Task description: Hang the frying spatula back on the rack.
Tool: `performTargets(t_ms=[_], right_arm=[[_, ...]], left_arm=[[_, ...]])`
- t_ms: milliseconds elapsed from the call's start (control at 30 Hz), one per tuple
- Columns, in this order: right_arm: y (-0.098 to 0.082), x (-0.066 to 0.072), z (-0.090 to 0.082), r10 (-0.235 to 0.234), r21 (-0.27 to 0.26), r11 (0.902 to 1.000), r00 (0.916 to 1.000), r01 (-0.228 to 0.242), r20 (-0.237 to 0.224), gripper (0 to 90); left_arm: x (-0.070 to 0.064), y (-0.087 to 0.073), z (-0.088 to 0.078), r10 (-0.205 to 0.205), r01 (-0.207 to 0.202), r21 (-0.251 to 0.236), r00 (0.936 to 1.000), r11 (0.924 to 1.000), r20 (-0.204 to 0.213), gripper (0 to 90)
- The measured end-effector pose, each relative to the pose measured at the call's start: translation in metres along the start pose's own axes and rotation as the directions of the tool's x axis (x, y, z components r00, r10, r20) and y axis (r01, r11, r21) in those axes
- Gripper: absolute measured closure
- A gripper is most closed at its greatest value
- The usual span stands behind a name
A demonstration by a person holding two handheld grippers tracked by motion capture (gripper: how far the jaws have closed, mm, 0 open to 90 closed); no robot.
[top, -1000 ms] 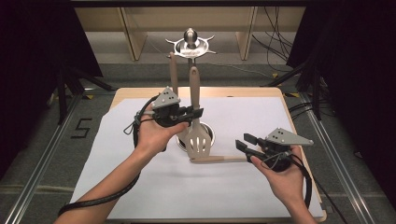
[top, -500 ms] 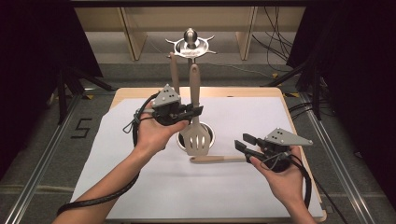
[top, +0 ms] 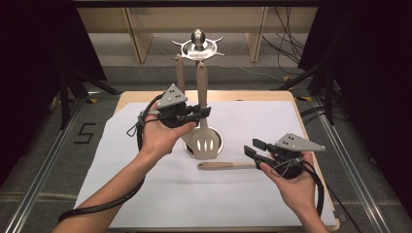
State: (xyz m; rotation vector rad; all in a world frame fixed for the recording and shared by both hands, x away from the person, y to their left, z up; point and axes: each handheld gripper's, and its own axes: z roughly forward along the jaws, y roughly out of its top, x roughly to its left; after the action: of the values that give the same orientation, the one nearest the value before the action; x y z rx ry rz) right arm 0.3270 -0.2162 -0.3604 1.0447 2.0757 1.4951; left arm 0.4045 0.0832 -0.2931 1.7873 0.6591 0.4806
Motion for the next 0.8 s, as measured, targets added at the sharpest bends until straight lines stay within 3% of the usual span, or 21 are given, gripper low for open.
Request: performTargets(t_ms=[200,267,333,367,533,600,700,800], right_arm=[[0.001,0.000,-0.001,-0.006,0.001,1.0000,0.9999,0.006,0.014,58.6],[0.001,0.000,-0.001,0.001,-0.005,1.0000,1.0000,-0.001,-0.001,58.6],[0.000,-0.001,0.000,-0.004,-0.006,1.0000,1.0000,0.004,0.002,58.6],[0.000,-0.001,0.000,-0.007,-0.004,1.0000,1.0000,0.007,0.001,58.6],[0.000,-0.001,0.000,-0.008,-0.002,1.0000,1.0000,0.008,0.003,58.6],[0.000,-0.001,-0.001,-0.008,0.000,1.0000,0.9999,0.008,0.007,58.6],[0.000,-0.001,-0.001,-0.005,0.001,1.0000,1.0000,0.005,0.009,58.6],[0.000,-0.002,-0.001,-0.013,-0.009,0.9999,0.9999,0.013,0.008,58.6]], left_arm=[[0.004,0.000,0.003,-0.004,0.004,0.004,1.0000,1.0000,-0.006,76.9],[0.004,-0.001,0.005,-0.032,0.032,0.005,0.9994,0.9995,-0.012,76.8],[0.007,0.000,0.005,-0.021,0.021,0.006,0.9997,0.9998,-0.013,76.8],[0.004,-0.001,0.006,-0.071,0.071,0.004,0.9974,0.9975,-0.015,76.8],[0.011,0.000,0.009,-0.026,0.027,0.009,0.9995,0.9996,-0.020,76.8],[0.011,-0.001,0.011,-0.044,0.044,0.011,0.9988,0.9990,-0.023,76.7],[0.013,-0.001,0.012,-0.029,0.030,0.013,0.9994,0.9995,-0.020,76.7],[0.012,-0.001,0.012,-0.041,0.041,0.012,0.9989,0.9991,-0.021,76.6]])
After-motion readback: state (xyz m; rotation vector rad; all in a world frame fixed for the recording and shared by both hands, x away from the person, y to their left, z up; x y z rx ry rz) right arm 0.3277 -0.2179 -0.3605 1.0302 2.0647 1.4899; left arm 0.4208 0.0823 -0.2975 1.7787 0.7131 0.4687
